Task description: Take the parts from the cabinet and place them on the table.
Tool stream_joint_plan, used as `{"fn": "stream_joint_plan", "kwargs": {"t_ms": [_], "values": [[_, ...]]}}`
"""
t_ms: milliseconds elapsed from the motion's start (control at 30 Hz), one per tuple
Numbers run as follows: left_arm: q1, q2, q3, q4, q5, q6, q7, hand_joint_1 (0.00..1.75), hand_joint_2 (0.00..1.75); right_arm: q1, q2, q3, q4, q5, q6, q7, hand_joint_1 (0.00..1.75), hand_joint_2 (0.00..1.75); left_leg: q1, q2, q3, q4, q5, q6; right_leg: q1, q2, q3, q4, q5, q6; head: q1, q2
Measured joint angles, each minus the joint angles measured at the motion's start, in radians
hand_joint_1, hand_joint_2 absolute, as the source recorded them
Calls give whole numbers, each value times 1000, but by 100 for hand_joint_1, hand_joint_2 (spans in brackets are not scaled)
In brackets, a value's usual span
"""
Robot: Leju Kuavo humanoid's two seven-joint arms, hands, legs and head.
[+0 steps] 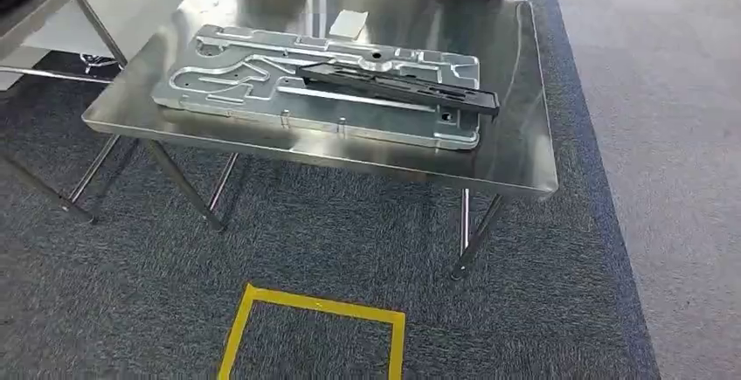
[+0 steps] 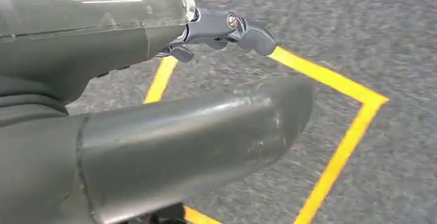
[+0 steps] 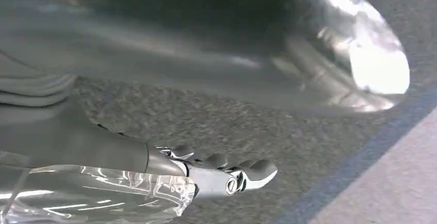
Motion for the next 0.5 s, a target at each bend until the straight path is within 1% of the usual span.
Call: {"fn": "stream_joint_plan", "kwargs": {"t_ms": [33,67,100,133,167,200,233,267,300,333,367,400,433,467,500], "values": [[0,-1,2,0,0,0,0,0,0,-3,-2,-3,8,1,0,0,0,0,1,-11,-21,9,11,-5,-2,13,70,-93,26,-2,0,0],[-2,-2,2,0,-1,0,0,0,0,-6,-5,-7,14,1,0,-1,0,0,1,-21,-35,20,20,-11,-5,47,139,-188,15,-6,0,0],[-4,-2,2,0,0,0,0,0,0,-10,-6,-8,19,1,0,-1,0,0,-5,-31,-52,31,27,-17,-1,68,187,-277,-25,-12,3,0],[-3,-2,3,-1,0,0,-1,0,0,-11,-7,-10,24,3,0,-1,0,0,-4,-37,-54,31,37,-22,0,62,183,-277,-31,-17,-1,0],[-2,-2,5,-1,0,0,-1,0,0,-12,-7,-13,28,3,0,-4,0,0,-4,-44,-59,30,48,-28,1,54,177,-278,-29,-21,5,0],[1,-2,5,-2,-1,0,-1,0,0,-14,-7,-14,32,3,0,-3,0,0,-2,-55,-62,25,61,-36,7,45,172,-273,-22,-30,3,0],[6,-2,7,-3,0,0,-1,0,0,-15,-7,-14,36,3,0,-3,0,0,0,-62,-68,22,72,-43,1,34,166,-276,-8,-41,6,0],[8,-3,8,-3,0,0,-1,0,0,-18,-7,-16,40,3,-1,-3,0,0,5,-35,-75,40,39,-43,0,14,154,-277,4,-53,8,0],[10,-4,8,-3,-1,0,0,0,0,-19,-8,-16,42,4,-1,-4,0,0,5,-9,-90,81,-26,-46,1,9,140,-277,15,-61,-2,0],[7,-5,8,-3,-1,0,0,0,0,-17,-8,-16,44,4,-1,-4,0,0,10,6,-108,150,-98,-53,2,-4,126,-276,27,-62,-5,0],[3,-5,8,-3,-1,0,0,0,0,-16,-9,-18,46,4,-3,-4,0,0,11,12,-127,238,-156,-61,3,-19,109,-274,40,-61,-5,0],[3,-5,8,-3,-1,0,0,0,0,-15,-10,-19,48,4,-3,-4,0,0,12,15,-137,314,-184,-67,4,-32,90,-271,51,-60,-5,0],[2,-5,8,-3,-1,0,0,0,0,-16,-10,-19,51,4,-3,-4,0,0,14,16,-133,356,-177,-71,4,-44,73,-266,62,-58,-5,0],[3,-5,8,-3,-1,0,0,0,0,-17,-10,-19,53,4,-3,-4,0,0,15,16,-111,360,-146,-73,4,-56,55,-259,69,-55,-6,0],[4,-5,8,-3,-1,0,0,0,0,-18,-10,-19,54,4,-3,-4,0,0,16,18,-68,323,-103,-72,4,-68,36,-250,76,-53,-6,0]]}}
